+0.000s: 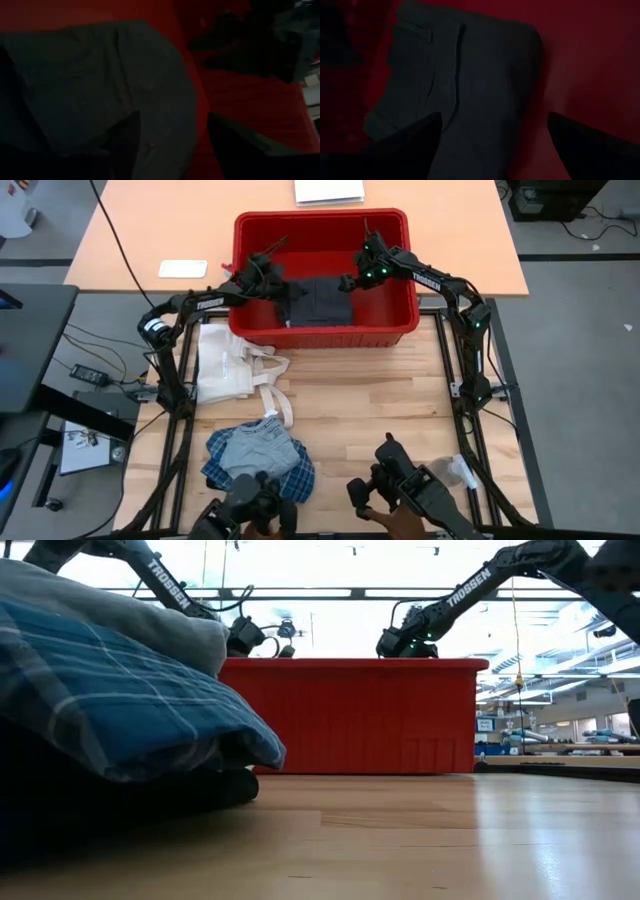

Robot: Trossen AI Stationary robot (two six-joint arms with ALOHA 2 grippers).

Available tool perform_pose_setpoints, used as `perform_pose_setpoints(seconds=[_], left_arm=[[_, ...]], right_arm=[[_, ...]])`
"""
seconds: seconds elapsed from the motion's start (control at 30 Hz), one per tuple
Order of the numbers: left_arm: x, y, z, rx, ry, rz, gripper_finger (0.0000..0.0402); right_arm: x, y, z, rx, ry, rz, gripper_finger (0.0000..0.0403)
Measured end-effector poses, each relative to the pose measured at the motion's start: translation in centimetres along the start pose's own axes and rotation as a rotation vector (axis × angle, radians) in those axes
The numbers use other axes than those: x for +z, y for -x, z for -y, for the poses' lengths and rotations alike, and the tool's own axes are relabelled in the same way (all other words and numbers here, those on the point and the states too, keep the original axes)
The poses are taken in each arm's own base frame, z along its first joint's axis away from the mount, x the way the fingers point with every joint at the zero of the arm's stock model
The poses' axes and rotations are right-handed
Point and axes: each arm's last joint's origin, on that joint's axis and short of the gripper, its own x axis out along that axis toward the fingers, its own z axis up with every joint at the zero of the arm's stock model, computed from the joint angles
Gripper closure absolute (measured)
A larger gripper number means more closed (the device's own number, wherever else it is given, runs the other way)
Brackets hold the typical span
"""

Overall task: Fold laundry
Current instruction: Remove the gray shorts from the red bin

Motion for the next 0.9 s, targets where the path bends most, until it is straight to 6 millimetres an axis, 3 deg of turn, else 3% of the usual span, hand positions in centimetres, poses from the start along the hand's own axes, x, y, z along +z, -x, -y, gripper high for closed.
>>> perform_pose_setpoints(seconds=[0.13,0.27,0.53,0.77,0.9], left_arm=[[1.0,0.3,0.9,-0.018,-0.053,0.026,0.0125],[2.3,0.6,1.9,-0.011,-0.089,0.055,0.012],[2.5,1.1,3.3,0.388,-0.208,-0.022,0.0143],[2.0,1.2,-1.2,0.452,-0.036,-0.159,0.0162],[2.2,1.2,-2.1,0.462,0.005,-0.147,0.0156]], right_arm=[[0.0,0.1,0.6,0.001,-0.01,-0.003,0.0013],[0.1,0.1,0.6,0.021,-0.001,0.001,0.0004],[-0.1,-0.1,0.2,0.034,0.052,-0.006,0.0005],[0.1,-0.2,-0.2,0.064,0.071,0.013,0.0007],[0.1,-0.2,-0.3,0.074,0.071,0.008,0.0007]])
